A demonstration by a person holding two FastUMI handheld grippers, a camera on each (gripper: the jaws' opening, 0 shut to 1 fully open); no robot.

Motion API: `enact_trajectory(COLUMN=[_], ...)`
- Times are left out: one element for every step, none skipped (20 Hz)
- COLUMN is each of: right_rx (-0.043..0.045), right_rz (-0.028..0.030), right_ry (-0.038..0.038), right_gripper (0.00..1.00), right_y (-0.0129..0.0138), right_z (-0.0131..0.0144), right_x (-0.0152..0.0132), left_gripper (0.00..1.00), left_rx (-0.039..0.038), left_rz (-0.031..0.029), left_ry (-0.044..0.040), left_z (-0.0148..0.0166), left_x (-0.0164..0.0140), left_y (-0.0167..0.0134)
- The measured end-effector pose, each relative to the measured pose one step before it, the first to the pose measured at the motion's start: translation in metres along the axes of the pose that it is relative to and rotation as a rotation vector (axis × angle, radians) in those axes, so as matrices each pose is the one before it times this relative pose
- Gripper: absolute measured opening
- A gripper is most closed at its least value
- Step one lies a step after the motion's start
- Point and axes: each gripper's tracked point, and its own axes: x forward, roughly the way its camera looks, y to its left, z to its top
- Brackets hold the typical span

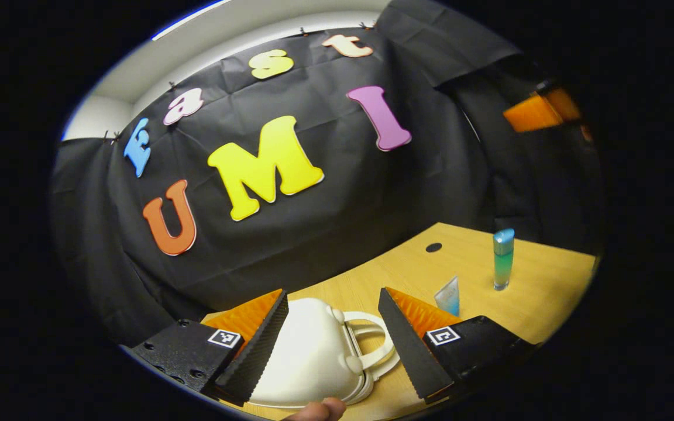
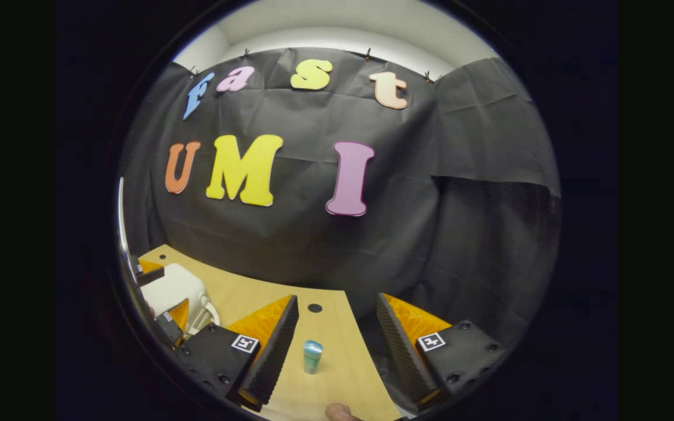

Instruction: First open the suitcase, pack the skin care products into it, and then close the suitcase.

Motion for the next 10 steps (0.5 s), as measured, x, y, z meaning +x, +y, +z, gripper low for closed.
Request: enact_trajectory(right_rx=[0.00416,0.00504,0.00209,0.00267,0.00792,0.00689,0.00704,0.00508,0.00512,0.00944], right_rz=[-0.00829,-0.00441,-0.00781,-0.00804,-0.00359,-0.00659,-0.00601,-0.00532,-0.00715,-0.00275], right_ry=[0.00605,0.00487,0.00636,0.00629,0.00516,0.00607,0.00449,0.00557,0.00702,0.00730], right_gripper=[0.80,0.80,0.80,0.81,0.81,0.80,0.80,0.80,0.80,0.80], right_y=[-0.00596,-0.00533,-0.00586,-0.00634,-0.00585,-0.00579,-0.00666,-0.00585,-0.00611,-0.00577], right_z=[-0.00433,-0.00326,-0.00282,-0.00269,-0.00366,-0.00227,-0.00341,-0.00208,-0.00565,-0.00279], right_x=[-0.00049,-0.00027,0.00058,-0.00030,-0.00025,0.00003,0.00020,-0.00009,0.00031,0.00024], left_gripper=[0.99,0.99,0.99,0.99,0.99,0.99,0.99,0.99,0.98,0.97], left_rx=[0.05819,0.05432,0.05226,0.05190,0.04700,0.04759,0.04638,0.04326,0.03486,0.03848], left_rz=[-0.01367,-0.01784,-0.01674,-0.00753,-0.01153,-0.00492,-0.00064,-0.00443,0.00034,0.00682], left_ry=[0.01670,0.02272,0.01666,0.02557,0.02054,0.02445,0.02903,0.02681,0.02125,0.01115], left_z=[-0.01061,-0.01243,-0.00996,-0.00842,-0.00847,-0.00778,-0.00795,-0.00657,-0.00586,-0.00122], left_x=[0.00239,0.00226,0.00287,0.00207,0.00405,0.00437,0.00374,0.00525,0.00500,0.00454], left_y=[-0.00865,-0.01094,-0.01142,-0.00750,-0.00690,-0.00743,-0.00456,-0.00450,-0.00435,-0.00091])
